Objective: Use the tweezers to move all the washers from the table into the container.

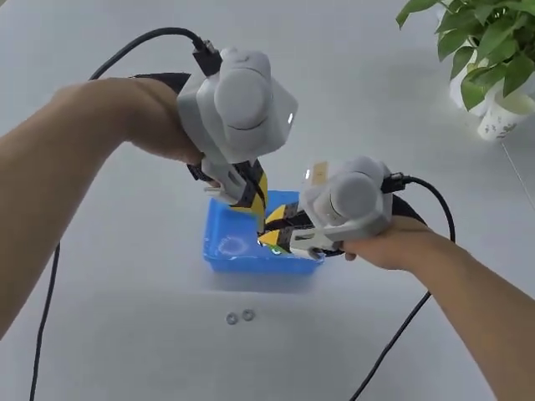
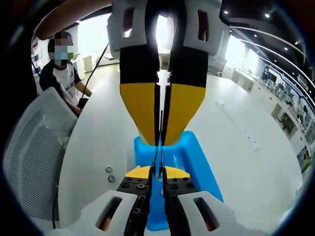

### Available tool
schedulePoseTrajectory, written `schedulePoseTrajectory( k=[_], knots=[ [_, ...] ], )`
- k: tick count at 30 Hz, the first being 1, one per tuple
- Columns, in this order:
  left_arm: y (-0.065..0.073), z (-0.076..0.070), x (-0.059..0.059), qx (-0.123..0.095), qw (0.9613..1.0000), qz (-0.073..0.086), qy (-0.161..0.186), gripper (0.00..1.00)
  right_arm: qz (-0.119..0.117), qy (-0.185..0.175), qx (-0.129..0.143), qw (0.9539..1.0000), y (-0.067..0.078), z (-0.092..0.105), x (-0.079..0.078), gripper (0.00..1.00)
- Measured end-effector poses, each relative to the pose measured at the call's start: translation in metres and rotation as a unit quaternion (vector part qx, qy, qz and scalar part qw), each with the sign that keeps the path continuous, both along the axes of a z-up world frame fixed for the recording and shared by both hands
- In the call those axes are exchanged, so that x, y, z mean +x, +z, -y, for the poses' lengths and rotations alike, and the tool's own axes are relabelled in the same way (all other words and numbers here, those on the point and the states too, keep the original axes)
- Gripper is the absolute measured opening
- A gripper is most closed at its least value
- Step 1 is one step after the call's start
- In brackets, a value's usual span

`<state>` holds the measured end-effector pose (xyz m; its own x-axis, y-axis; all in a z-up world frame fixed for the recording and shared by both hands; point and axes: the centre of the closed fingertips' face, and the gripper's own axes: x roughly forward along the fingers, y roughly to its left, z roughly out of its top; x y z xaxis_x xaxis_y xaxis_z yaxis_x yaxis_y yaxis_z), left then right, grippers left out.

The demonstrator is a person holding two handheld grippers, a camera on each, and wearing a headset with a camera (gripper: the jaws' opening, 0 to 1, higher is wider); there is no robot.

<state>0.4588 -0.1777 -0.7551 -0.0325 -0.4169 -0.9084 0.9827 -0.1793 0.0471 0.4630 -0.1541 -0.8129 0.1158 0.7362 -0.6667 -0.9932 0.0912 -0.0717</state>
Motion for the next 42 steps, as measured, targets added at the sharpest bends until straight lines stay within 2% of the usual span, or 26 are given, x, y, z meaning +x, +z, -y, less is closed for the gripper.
schedulePoseTrajectory(
  k=[18,33,42],
  knots=[
    [-0.028,-0.001,0.007,0.003,1.0,-0.009,0.001,0.05,-0.031,-0.007,-0.007,0.9995,-0.029,0.0,0.007,0.09],
    [-0.039,-0.001,0.01,-0.002,0.9999,-0.013,0.003,0.05,-0.044,-0.005,-0.016,0.9989,-0.041,0.001,0.009,0.1],
    [-0.039,-0.002,0.012,-0.005,0.9999,-0.013,0.006,0.05,-0.051,-0.006,-0.013,0.9986,-0.04,0.001,0.009,0.1]
  ],
)
